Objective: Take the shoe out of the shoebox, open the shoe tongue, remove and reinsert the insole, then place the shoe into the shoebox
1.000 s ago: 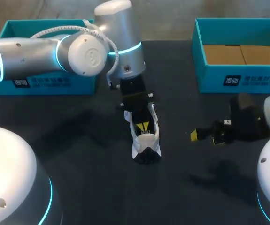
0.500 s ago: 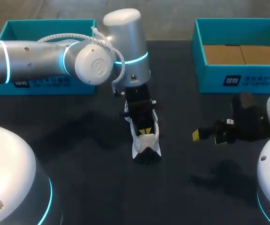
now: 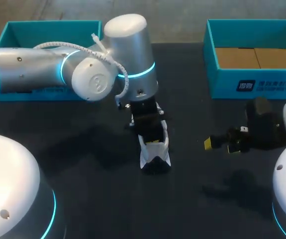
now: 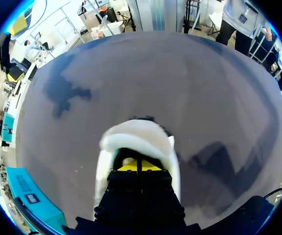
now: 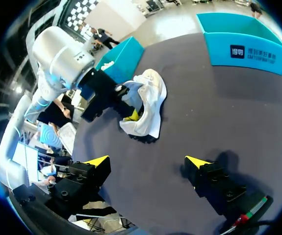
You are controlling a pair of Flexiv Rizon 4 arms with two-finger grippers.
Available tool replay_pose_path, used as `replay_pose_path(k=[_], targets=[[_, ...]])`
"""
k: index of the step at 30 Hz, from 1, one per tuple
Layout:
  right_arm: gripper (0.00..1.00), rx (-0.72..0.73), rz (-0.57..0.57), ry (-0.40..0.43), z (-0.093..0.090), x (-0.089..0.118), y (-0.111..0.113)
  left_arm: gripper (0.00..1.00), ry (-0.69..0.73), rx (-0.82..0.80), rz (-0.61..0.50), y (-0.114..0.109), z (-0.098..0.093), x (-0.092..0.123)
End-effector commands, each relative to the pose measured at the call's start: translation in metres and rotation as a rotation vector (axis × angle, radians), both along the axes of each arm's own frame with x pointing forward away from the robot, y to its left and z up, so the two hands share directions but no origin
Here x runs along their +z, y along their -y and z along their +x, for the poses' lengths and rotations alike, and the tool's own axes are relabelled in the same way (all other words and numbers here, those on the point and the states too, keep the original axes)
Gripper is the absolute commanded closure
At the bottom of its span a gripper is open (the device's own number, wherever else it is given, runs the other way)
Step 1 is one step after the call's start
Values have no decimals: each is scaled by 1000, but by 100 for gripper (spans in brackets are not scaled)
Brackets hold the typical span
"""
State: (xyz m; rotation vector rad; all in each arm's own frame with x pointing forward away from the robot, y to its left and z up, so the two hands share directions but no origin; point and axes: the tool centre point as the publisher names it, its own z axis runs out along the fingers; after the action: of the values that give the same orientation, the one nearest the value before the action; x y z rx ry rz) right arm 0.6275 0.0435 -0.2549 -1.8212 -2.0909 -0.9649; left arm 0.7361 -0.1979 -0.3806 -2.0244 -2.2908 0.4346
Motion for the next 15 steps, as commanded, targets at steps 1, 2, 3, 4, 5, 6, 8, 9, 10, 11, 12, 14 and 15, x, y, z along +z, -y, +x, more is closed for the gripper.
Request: replay_pose_path(k=[1, 2, 3, 4, 5, 6, 8, 9, 10, 11, 12, 14, 15], targets=[[0, -3, -2, 1, -2, 1, 0, 100, 26, -3, 13, -3, -3, 0], [0, -3, -2, 1, -2, 1, 0, 100, 38, -10, 31, -3, -4, 0], [0, -3, -2, 1, -2, 1, 0, 100, 48, -10, 37, -2, -4, 0], [0, -3, -2, 1, -2, 1, 0, 100, 41, -10, 33, -2, -5, -1], [0, -3, -2, 1, -2, 1, 0, 100, 40, -10, 30, -2, -5, -1], [0, -3, -2, 1, -2, 1, 0, 100, 41, -11, 29, -1, -5, -2], [0, -3, -2, 1, -2, 1, 0, 100, 36, -12, 27, 0, -4, -3], [0, -3, -2, 1, -2, 1, 0, 100, 29, -11, 24, 1, -3, -3], [0, -3, -2, 1, -2, 1, 0, 100, 27, -11, 21, 1, -2, -3], [0, -3, -2, 1, -2, 1, 0, 100, 30, -19, 24, 2, -1, -3], [0, -3, -2, 1, -2, 1, 0, 100, 25, -25, 25, 2, -1, -4], [0, -3, -2, 1, -2, 1, 0, 100, 25, -26, 25, 3, 0, -5], [0, -3, -2, 1, -2, 1, 0, 100, 29, -36, 29, 5, 1, -9]])
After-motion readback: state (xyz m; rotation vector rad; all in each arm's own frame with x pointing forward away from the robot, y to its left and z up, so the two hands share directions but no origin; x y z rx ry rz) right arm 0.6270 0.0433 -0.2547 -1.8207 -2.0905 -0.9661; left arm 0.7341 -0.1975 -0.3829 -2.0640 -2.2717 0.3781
